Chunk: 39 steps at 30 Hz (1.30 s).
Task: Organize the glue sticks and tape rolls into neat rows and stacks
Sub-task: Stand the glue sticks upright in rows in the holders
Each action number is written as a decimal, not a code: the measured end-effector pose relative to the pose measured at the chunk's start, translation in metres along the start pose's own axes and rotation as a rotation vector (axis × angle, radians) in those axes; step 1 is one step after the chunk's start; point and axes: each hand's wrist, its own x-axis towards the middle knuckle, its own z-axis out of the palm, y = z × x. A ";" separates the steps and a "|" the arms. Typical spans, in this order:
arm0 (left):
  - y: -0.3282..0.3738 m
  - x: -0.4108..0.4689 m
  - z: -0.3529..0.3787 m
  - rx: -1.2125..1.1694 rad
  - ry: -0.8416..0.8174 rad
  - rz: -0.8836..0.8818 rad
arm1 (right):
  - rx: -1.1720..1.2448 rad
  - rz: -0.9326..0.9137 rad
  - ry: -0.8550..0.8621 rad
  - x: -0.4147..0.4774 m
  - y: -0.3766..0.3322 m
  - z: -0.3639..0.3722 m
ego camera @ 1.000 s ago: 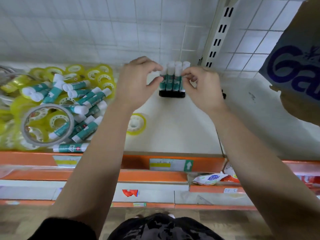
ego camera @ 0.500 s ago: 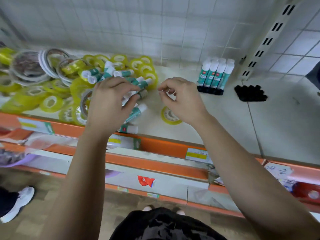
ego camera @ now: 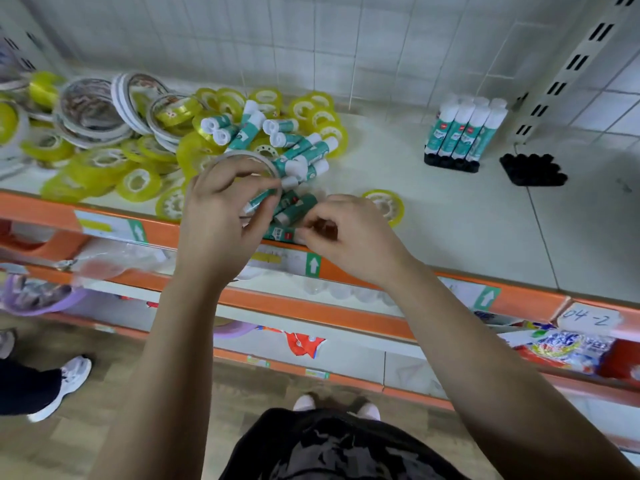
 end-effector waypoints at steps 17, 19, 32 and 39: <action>0.009 0.003 0.015 0.010 -0.035 0.003 | 0.575 0.341 0.237 -0.007 0.017 -0.047; 0.014 0.006 0.022 0.044 -0.060 0.011 | 0.606 0.361 0.303 -0.009 0.024 -0.060; 0.031 0.024 0.050 0.257 -0.168 -0.077 | 0.557 0.383 0.312 -0.020 0.039 -0.078; 0.037 0.029 0.057 0.267 -0.190 -0.142 | 0.595 0.392 0.312 -0.026 0.043 -0.080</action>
